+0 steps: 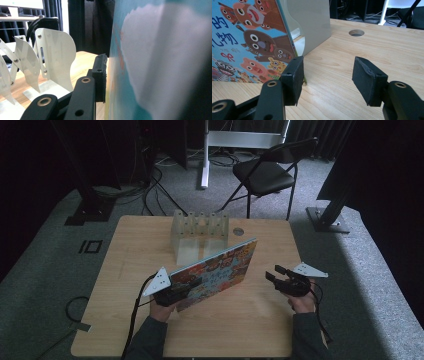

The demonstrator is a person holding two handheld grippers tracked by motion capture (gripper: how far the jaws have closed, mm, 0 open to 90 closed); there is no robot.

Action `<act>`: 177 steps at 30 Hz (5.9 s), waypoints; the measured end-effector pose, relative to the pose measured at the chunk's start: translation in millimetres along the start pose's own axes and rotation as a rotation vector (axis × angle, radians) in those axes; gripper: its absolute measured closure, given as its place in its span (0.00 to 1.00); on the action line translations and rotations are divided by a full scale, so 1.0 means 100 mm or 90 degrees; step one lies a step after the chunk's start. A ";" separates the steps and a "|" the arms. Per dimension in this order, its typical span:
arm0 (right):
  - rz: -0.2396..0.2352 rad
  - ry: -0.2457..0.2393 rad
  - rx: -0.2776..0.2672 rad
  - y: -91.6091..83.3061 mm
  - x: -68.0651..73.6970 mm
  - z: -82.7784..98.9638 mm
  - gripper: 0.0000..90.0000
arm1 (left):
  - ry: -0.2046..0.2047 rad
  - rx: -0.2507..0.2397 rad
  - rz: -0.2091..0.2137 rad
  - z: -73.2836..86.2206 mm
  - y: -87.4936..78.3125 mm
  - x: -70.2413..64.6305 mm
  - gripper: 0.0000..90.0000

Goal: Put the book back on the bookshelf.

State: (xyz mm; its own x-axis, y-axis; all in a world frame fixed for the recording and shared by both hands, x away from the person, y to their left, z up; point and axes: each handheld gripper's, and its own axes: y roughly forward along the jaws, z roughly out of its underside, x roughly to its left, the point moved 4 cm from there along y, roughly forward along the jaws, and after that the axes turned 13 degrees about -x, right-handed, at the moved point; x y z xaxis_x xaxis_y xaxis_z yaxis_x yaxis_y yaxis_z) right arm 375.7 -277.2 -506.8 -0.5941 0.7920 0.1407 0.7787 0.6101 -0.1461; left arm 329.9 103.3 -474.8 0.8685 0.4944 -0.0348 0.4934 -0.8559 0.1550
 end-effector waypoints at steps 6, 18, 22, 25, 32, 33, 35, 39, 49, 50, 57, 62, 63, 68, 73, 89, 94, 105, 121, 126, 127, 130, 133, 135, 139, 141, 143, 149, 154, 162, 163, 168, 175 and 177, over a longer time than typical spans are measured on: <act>0.002 -0.004 0.006 0.01 0.00 0.01 0.47 | -0.004 0.002 -0.004 0.08 0.00 0.01 0.77; 0.005 0.003 0.013 0.00 -0.03 0.07 0.46 | -0.024 0.003 -0.007 0.21 -0.01 0.05 0.71; 0.004 0.006 0.015 0.00 -0.04 0.08 0.45 | -0.032 0.004 0.001 0.24 -0.01 0.05 0.70; 0.004 0.005 0.016 0.01 -0.04 0.09 0.45 | -0.034 0.008 0.006 0.27 0.00 0.05 0.70; 0.005 0.009 0.019 0.01 -0.05 0.11 0.45 | -0.045 0.017 0.005 0.35 0.04 0.06 0.71; 0.006 0.010 0.020 0.01 -0.05 0.12 0.45 | -0.044 0.022 0.004 0.37 0.04 0.06 0.72; 0.008 0.012 0.022 0.01 -0.06 0.12 0.45 | -0.045 0.027 0.003 0.39 0.06 0.06 0.75; 0.007 0.011 0.023 0.01 -0.06 0.13 0.45 | -0.047 0.031 0.002 0.43 0.08 0.05 0.77; 0.014 0.018 0.029 -0.01 -0.10 0.19 0.45 | -0.034 0.033 0.004 0.45 0.10 0.02 0.85; 0.015 0.019 0.030 -0.01 -0.10 0.20 0.45 | -0.035 0.033 0.005 0.46 0.10 0.02 0.85; 0.022 0.022 0.043 -0.04 -0.11 0.27 0.45 | -0.045 0.034 0.006 0.52 0.13 0.01 0.80; 0.026 0.028 0.047 -0.05 -0.14 0.31 0.45 | -0.038 0.037 -0.002 0.54 0.14 0.00 0.85; 0.028 0.031 0.049 -0.05 -0.14 0.32 0.45 | -0.038 0.037 -0.002 0.54 0.14 0.01 0.86; 0.031 0.035 0.057 -0.06 -0.17 0.36 0.45 | -0.034 0.039 -0.001 0.54 0.14 0.00 0.86; 0.042 0.019 0.096 -0.01 -0.17 0.44 0.44 | -0.023 0.039 -0.001 0.54 0.14 -0.01 0.87; 0.067 -0.008 0.158 0.04 -0.23 0.61 0.40 | -0.004 0.037 -0.042 0.53 0.10 -0.03 0.90; 0.069 -0.023 0.171 0.05 -0.23 0.63 0.40 | 0.014 0.038 -0.043 0.53 0.07 -0.07 0.90; 0.091 -0.042 0.190 0.08 -0.24 0.64 0.31 | 0.018 0.038 -0.055 0.51 -0.04 -0.08 0.90; 0.102 -0.057 0.235 0.15 -0.23 0.68 0.14 | 0.014 0.038 -0.068 0.48 -0.16 -0.08 0.90; 0.103 -0.057 0.235 0.15 -0.23 0.68 0.14 | 0.012 0.040 -0.069 0.46 -0.21 -0.07 0.90; 0.103 -0.057 0.235 0.15 -0.23 0.68 0.14 | 0.012 0.041 -0.070 0.46 -0.23 -0.07 0.90; 0.103 -0.057 0.236 0.15 -0.23 0.68 0.14 | 0.012 0.044 -0.072 0.44 -0.26 -0.06 0.90; 0.103 -0.057 0.236 0.15 -0.23 0.68 0.14 | 0.003 0.042 -0.073 0.42 -0.29 -0.04 0.90; 0.103 -0.057 0.236 0.15 -0.23 0.68 0.14 | -0.004 0.040 -0.075 0.40 -0.31 -0.02 0.90; 0.103 -0.057 0.236 0.15 -0.23 0.68 0.14 | -0.008 0.036 -0.078 0.37 -0.34 0.00 0.90; 0.103 -0.057 0.236 0.15 -0.23 0.68 0.14 | -0.005 0.037 -0.077 0.35 -0.35 0.01 0.90; 0.103 -0.057 0.235 0.15 -0.23 0.68 0.14 | -0.003 0.038 -0.077 0.33 -0.36 0.01 0.90; 0.103 -0.056 0.235 0.15 -0.23 0.68 0.14 | -0.009 0.037 -0.082 0.30 -0.40 0.03 0.90; 0.102 -0.057 0.235 0.15 -0.23 0.68 0.14 | -0.008 0.038 -0.091 0.28 -0.43 0.05 0.90; 0.101 -0.057 0.235 0.15 -0.23 0.68 0.14 | -0.003 0.041 -0.105 0.23 -0.49 0.06 0.90; 0.101 -0.057 0.235 0.15 -0.23 0.68 0.14 | -0.002 0.042 -0.107 0.23 -0.50 0.06 0.90; 0.100 -0.058 0.235 0.15 -0.23 0.68 0.14 | -0.004 0.042 -0.112 0.21 -0.54 0.08 0.90; 0.100 -0.058 0.235 0.15 -0.23 0.68 0.14 | -0.005 0.038 -0.123 0.19 -0.58 0.09 0.90; 0.100 -0.057 0.235 0.15 -0.23 0.68 0.14 | -0.002 0.041 -0.125 0.19 -0.59 0.09 0.90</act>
State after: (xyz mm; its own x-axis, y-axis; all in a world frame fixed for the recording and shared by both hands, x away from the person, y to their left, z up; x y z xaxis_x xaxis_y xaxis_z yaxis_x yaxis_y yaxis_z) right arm 387.2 -284.4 -578.8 -0.5014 0.8652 0.0045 0.7466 0.4353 -0.5031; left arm 309.5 155.9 -502.7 0.7550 0.6529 -0.0616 0.6557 -0.7505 0.0822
